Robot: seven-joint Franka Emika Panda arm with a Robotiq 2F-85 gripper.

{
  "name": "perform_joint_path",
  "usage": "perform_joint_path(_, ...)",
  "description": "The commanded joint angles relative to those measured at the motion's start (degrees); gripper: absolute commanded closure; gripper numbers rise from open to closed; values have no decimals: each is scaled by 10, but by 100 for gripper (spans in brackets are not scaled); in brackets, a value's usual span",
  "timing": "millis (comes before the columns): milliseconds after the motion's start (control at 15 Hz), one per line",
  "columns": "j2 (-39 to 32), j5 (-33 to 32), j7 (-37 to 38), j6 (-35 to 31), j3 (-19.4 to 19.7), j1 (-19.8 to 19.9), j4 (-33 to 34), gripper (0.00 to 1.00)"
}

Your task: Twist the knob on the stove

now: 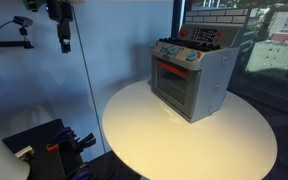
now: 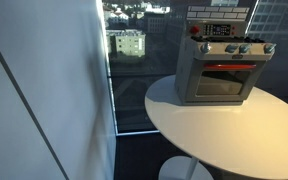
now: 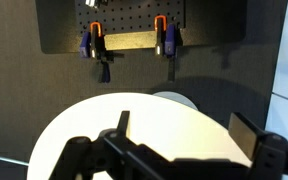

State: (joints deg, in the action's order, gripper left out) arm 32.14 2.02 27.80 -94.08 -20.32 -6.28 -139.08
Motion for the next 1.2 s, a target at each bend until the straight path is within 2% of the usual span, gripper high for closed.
perform_joint_path(0, -33, -23, 10, 4, 21, 18, 56, 0)
perform_joint_path(333, -55, -34, 13, -14, 53, 43, 98, 0)
perform_joint_path(667, -66, -43, 5, -72, 81, 64, 115, 0)
perform_joint_path(1133, -96, -84, 8, -169, 87, 73, 126, 0)
